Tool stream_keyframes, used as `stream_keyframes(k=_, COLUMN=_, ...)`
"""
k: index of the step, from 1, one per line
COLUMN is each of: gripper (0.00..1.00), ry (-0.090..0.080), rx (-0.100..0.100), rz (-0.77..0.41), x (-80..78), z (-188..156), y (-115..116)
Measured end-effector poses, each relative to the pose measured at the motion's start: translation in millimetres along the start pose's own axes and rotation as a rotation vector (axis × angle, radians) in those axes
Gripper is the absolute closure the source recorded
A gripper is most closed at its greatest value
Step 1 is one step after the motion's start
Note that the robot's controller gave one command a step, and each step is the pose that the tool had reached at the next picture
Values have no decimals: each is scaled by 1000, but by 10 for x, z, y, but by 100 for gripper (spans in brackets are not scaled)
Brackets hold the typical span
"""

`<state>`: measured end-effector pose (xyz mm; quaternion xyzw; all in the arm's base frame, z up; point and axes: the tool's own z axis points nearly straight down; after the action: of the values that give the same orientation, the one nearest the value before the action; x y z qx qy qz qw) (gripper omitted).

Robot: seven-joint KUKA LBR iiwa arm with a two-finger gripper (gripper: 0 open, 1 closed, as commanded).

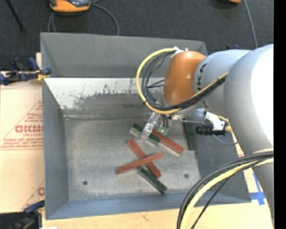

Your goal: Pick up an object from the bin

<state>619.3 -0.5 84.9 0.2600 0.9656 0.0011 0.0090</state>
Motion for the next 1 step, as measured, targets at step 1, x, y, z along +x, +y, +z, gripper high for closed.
stream_keyframes(k=1, gripper=100, ry=14, rx=8, rz=-1, x=30, z=-131, y=-19)
